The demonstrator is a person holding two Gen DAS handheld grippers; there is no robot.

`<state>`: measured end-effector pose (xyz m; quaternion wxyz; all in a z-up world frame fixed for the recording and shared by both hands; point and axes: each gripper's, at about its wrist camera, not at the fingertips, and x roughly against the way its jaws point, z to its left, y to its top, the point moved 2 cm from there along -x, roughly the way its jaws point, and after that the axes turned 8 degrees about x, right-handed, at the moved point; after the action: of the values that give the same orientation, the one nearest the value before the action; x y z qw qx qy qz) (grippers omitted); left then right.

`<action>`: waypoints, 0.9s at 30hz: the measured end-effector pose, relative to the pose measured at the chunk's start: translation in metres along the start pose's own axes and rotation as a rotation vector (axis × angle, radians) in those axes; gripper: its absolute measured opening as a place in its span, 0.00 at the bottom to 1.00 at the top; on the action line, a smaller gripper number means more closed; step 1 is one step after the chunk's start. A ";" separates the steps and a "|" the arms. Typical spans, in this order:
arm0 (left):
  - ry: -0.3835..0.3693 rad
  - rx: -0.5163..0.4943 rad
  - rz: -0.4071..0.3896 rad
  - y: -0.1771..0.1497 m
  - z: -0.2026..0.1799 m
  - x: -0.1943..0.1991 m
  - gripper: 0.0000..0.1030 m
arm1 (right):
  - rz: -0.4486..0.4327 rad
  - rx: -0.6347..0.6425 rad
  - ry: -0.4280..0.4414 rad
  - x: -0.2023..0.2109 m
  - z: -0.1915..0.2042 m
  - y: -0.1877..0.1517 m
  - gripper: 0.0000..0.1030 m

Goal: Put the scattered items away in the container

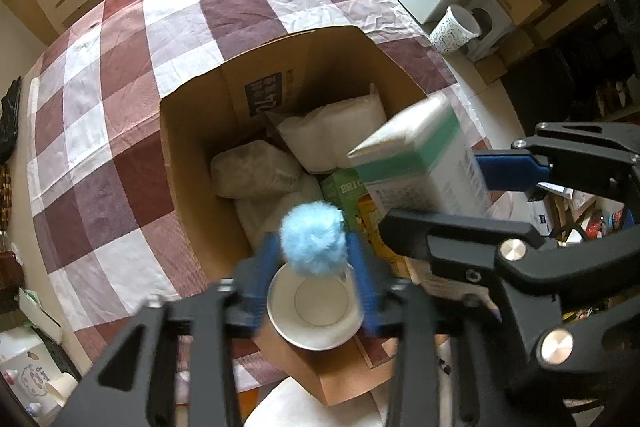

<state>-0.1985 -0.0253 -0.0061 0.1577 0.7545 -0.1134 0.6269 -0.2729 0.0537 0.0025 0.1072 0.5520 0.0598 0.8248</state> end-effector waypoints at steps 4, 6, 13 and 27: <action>0.018 0.011 -0.017 -0.002 0.005 0.007 0.66 | -0.014 -0.001 -0.009 0.006 0.000 0.001 0.48; 0.021 0.024 -0.019 -0.002 0.010 0.010 0.66 | -0.029 -0.006 -0.021 0.011 -0.001 0.002 0.49; 0.050 0.068 -0.023 -0.008 0.021 0.022 0.84 | -0.046 -0.020 -0.147 0.025 -0.007 0.004 0.55; 0.064 0.203 0.045 -0.031 0.030 0.032 0.90 | 0.017 -0.007 -0.344 0.021 -0.002 -0.025 0.67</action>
<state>-0.1536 -0.0069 0.0175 0.0700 0.7434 -0.0611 0.6624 -0.2799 0.0834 0.0145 0.1107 0.6849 0.0329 0.7194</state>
